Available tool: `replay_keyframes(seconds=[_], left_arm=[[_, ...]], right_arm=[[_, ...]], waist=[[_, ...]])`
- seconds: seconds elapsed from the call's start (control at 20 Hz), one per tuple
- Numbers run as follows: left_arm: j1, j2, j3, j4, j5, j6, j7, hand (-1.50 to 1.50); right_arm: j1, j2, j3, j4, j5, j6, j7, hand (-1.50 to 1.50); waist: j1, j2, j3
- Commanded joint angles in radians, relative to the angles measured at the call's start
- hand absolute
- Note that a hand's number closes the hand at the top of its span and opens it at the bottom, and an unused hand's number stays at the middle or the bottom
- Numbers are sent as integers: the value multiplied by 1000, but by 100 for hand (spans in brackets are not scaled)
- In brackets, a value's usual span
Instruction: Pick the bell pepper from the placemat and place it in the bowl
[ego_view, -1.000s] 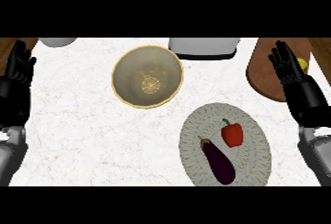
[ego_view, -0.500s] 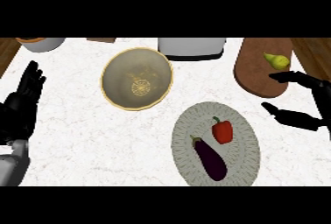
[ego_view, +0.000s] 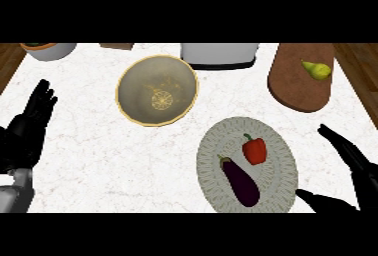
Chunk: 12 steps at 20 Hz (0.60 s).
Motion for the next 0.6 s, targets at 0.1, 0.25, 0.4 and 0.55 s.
replay_keyframes(seconds=[0.1,0.25,0.4,0.55], left_arm=[[-24,-45,14,39,-28,-32,-23,0],[13,-26,25,-17,-19,-63,-16,0],[-8,-73,7,13,-45,-44,-21,0],[1,-68,16,10,-44,-53,-31,0]], right_arm=[[25,-29,-69,-208,63,97,230,-150],[-48,-44,-74,-288,107,185,393,-150],[-239,-49,-126,-202,33,308,435,-150],[-304,-83,-63,-243,12,447,588,-150]], waist=[[25,6,1],[34,6,1],[43,9,1],[46,9,0]])
